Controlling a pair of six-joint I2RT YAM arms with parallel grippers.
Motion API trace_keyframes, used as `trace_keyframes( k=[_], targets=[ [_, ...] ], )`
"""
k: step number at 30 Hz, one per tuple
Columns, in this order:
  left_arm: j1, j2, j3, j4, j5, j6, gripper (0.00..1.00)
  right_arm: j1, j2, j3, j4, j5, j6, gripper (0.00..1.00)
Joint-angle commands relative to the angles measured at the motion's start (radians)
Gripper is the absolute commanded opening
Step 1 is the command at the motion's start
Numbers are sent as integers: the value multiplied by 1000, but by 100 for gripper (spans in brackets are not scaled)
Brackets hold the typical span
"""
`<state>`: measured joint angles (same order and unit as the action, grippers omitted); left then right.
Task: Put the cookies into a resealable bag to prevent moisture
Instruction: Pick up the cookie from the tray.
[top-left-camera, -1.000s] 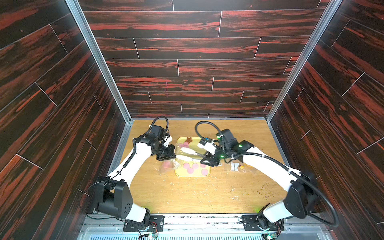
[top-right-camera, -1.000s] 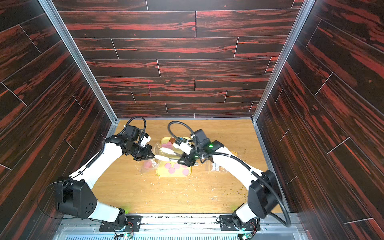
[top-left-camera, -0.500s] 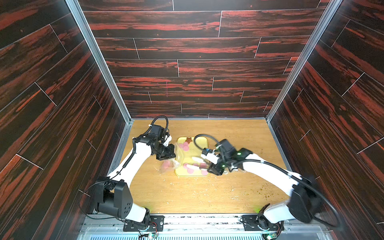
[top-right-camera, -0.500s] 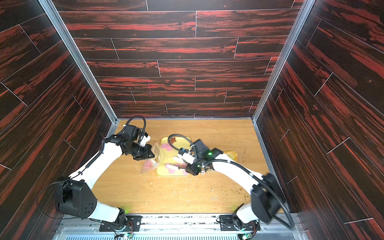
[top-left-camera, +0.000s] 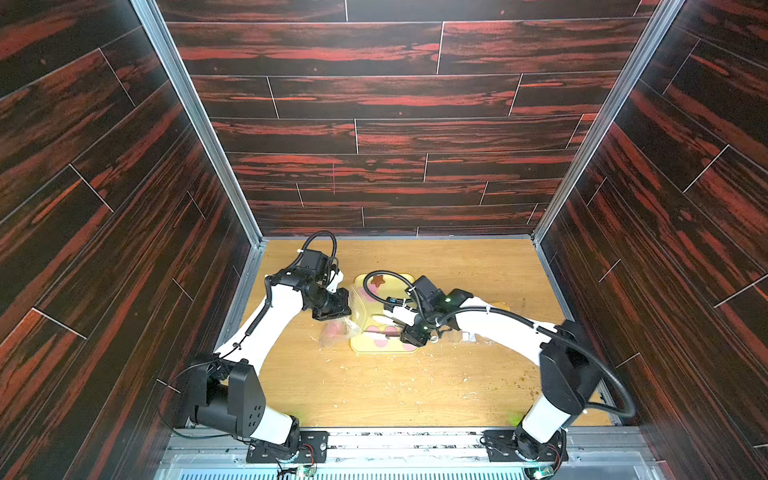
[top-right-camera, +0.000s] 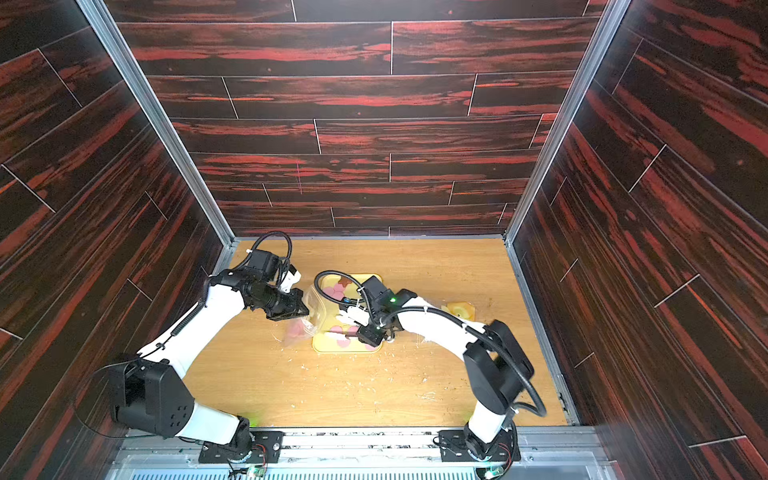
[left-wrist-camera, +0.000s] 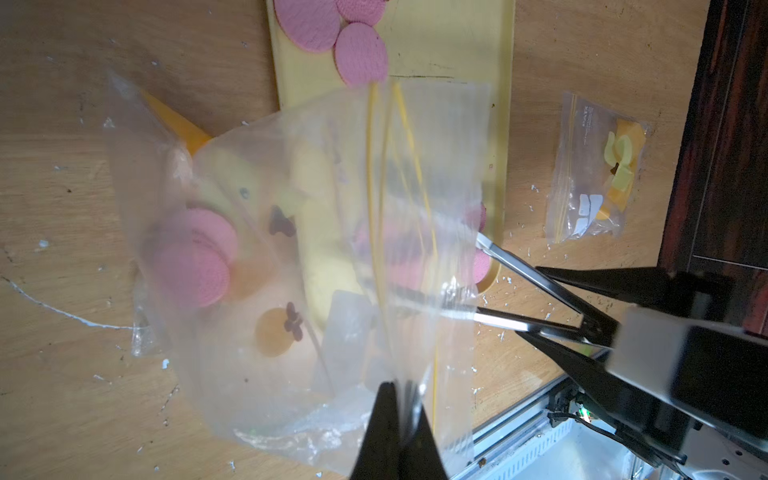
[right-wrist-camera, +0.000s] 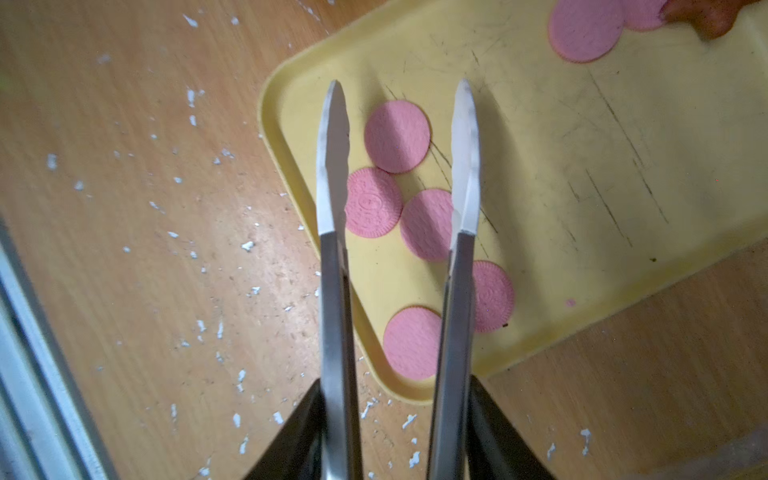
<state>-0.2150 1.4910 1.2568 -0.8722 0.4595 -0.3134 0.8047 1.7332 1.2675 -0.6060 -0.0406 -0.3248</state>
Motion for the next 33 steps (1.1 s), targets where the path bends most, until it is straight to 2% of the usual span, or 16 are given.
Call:
trace_keyframes(
  k=[1, 9, 20, 26, 33],
  targets=[
    [5, -18, 12, -25, -3, 25, 0, 10, 37, 40, -36, 35, -18, 51],
    [5, -14, 5, -23, 2, 28, 0, 27, 74, 67, -58, 68, -16, 50],
    [5, -20, -5, -22, 0, 28, 0, 27, 74, 84, -79, 97, -5, 40],
    [5, -20, -1, -19, 1, 27, 0, 14, -6, 55, -65, 113, 10, 40],
    [5, -17, 0, -20, 1, 27, 0, -38, -175, -20, -31, 86, 32, 40]
  ],
)
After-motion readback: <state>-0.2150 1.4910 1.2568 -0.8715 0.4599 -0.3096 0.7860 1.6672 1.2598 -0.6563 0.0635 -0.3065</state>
